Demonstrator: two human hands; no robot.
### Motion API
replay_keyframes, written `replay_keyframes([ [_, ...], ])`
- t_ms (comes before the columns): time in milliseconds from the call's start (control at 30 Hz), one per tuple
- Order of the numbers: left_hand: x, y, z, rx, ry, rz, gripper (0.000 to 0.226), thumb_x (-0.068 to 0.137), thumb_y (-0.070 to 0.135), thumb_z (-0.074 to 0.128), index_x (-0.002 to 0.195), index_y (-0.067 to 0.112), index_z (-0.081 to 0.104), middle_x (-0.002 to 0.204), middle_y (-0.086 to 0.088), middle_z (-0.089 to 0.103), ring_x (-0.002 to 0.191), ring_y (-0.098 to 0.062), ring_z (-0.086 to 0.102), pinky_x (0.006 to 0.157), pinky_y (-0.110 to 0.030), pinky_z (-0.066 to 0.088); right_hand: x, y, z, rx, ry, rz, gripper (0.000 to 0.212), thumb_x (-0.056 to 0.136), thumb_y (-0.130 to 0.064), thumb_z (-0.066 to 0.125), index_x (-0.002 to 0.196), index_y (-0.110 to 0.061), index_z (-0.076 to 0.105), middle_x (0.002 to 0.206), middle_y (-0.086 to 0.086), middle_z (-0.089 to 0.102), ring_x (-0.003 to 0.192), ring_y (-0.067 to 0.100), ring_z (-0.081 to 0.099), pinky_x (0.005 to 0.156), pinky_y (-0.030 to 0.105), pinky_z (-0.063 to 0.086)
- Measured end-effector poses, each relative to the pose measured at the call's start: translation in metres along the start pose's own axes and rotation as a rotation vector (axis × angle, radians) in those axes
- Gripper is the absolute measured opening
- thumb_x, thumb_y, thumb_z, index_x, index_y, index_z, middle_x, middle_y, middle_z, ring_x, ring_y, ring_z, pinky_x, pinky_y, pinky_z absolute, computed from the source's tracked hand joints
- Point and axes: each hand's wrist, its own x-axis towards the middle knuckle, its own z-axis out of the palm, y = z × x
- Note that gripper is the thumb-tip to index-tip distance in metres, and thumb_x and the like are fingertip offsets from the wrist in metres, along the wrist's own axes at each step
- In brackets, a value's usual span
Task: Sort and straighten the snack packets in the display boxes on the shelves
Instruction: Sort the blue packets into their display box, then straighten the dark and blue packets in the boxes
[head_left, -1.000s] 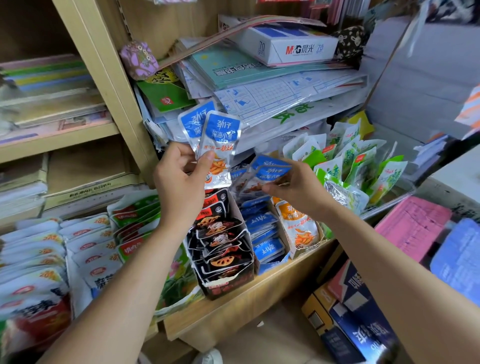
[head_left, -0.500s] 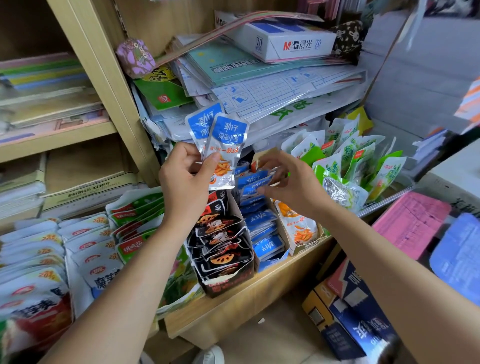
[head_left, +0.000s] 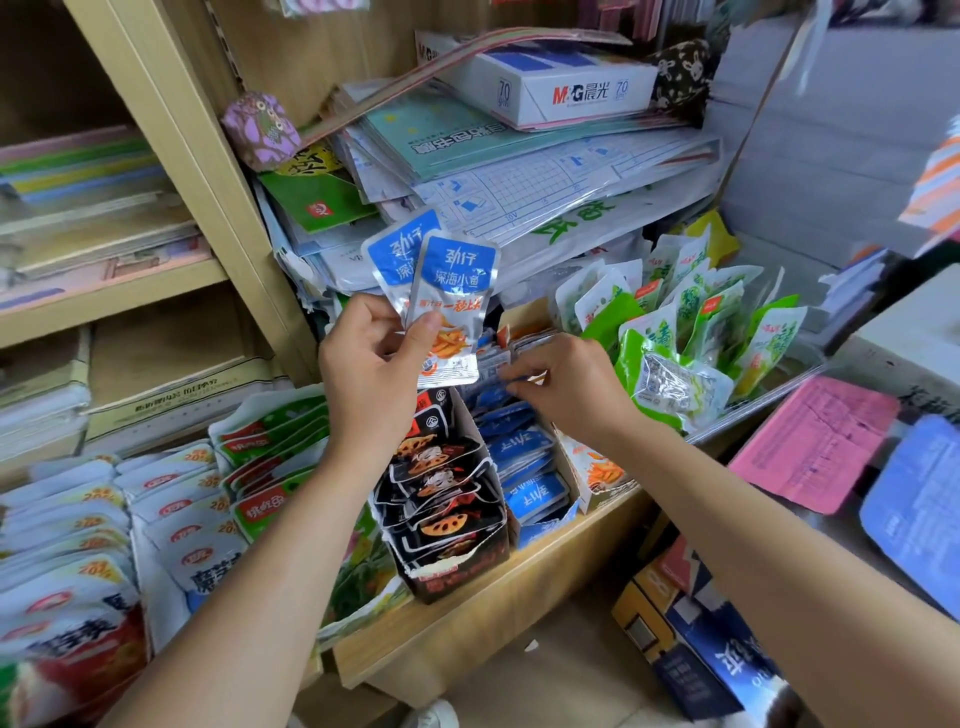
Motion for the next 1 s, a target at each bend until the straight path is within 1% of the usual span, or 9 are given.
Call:
replay_keyframes([
  [100, -0.002, 0.004, 0.003, -0.019, -0.041, -0.001, 0.028, 0.089, 0.014, 0.076, 0.079, 0.023, 0.052, 0.066, 0.013, 0.064, 0.06, 0.003, 0.058, 0.059, -0.012, 0.041, -0.007, 0.0, -0.019, 0.15, -0.068, 0.07, 0.042, 0.081, -0.018, 0.08, 0.122, -0.024, 0.071, 0.105, -0.021, 0.07, 0.087, -0.001, 0.061, 0.083, 0.019, 0.052],
  [167, -0.003, 0.004, 0.005, -0.033, -0.093, -0.007, 0.024, 0.088, 0.016, 0.077, 0.08, 0.019, 0.054, 0.067, 0.01, 0.067, 0.062, -0.004, 0.061, 0.059, -0.019, 0.044, -0.011, -0.002, -0.036, 0.489, -0.081, 0.138, 0.049, 0.081, -0.017, 0.082, 0.128, -0.023, 0.067, 0.106, -0.025, 0.07, 0.094, 0.004, 0.063, 0.084, 0.025, 0.053],
  [267, -0.009, 0.006, 0.012, -0.041, -0.209, -0.029, 0.019, 0.088, 0.016, 0.077, 0.085, 0.012, 0.059, 0.08, -0.001, 0.074, 0.075, -0.022, 0.071, 0.067, -0.038, 0.055, -0.016, -0.006, -0.056, 0.944, -0.036, 0.105, 0.05, 0.081, -0.012, 0.078, 0.128, -0.015, 0.063, 0.112, 0.0, 0.074, 0.098, 0.021, 0.069, 0.082, 0.028, 0.054],
  [333, -0.015, 0.009, 0.019, -0.032, -0.305, -0.046, 0.018, 0.087, 0.014, 0.077, 0.084, 0.019, 0.061, 0.084, 0.002, 0.076, 0.076, -0.023, 0.072, 0.068, -0.037, 0.055, -0.021, -0.008, -0.062, 1.026, -0.015, 0.092, 0.05, 0.08, -0.01, 0.074, 0.128, -0.011, 0.061, 0.105, 0.006, 0.074, 0.09, 0.021, 0.069, 0.074, 0.027, 0.055],
  [467, -0.024, 0.009, 0.029, 0.038, -0.478, -0.041, 0.016, 0.085, 0.012, 0.079, 0.086, 0.02, 0.065, 0.086, 0.011, 0.076, 0.079, -0.007, 0.072, 0.069, -0.021, 0.054, -0.03, -0.002, -0.072, 0.868, -0.003, 0.119, 0.035, 0.079, -0.009, 0.076, 0.113, -0.007, 0.068, 0.096, 0.007, 0.076, 0.078, 0.019, 0.069, 0.063, 0.028, 0.056],
  [633, -0.029, 0.0, 0.031, 0.138, -0.563, -0.029, 0.021, 0.085, 0.029, 0.08, 0.09, 0.014, 0.066, 0.085, 0.011, 0.077, 0.078, -0.012, 0.074, 0.073, -0.045, 0.059, -0.038, 0.007, -0.082, 0.587, -0.12, 0.013, 0.031, 0.083, -0.014, 0.081, 0.112, -0.014, 0.07, 0.098, 0.008, 0.074, 0.088, 0.032, 0.07, 0.068, 0.047, 0.059],
  [733, -0.031, 0.002, 0.033, 0.174, -0.581, 0.008, 0.028, 0.082, 0.048, 0.074, 0.086, 0.022, 0.065, 0.082, 0.011, 0.076, 0.075, -0.013, 0.072, 0.068, -0.047, 0.058, -0.041, 0.011, -0.081, 0.499, -0.121, 0.011, 0.044, 0.082, -0.013, 0.082, 0.122, -0.017, 0.065, 0.105, 0.006, 0.073, 0.094, 0.031, 0.069, 0.072, 0.055, 0.058],
  [867, -0.031, 0.006, 0.035, 0.211, -0.585, 0.051, 0.026, 0.084, 0.05, 0.072, 0.079, 0.027, 0.06, 0.075, 0.013, 0.072, 0.067, -0.009, 0.066, 0.063, -0.045, 0.056, -0.044, 0.007, -0.086, 0.516, -0.109, 0.007, 0.081, 0.079, -0.007, 0.083, 0.146, -0.029, 0.044, 0.119, 0.005, 0.068, 0.098, 0.023, 0.07, 0.074, 0.047, 0.061],
  [1000, -0.029, 0.005, 0.035, 0.23, -0.569, 0.063, 0.025, 0.085, 0.04, 0.077, 0.077, 0.023, 0.061, 0.074, 0.013, 0.071, 0.066, -0.013, 0.067, 0.061, -0.04, 0.055, -0.046, 0.007, -0.077, 0.316, -0.049, 0.008, 0.059, 0.075, -0.016, 0.087, 0.125, -0.028, 0.058, 0.118, -0.006, 0.065, 0.103, 0.018, 0.067, 0.071, 0.042, 0.061],
])
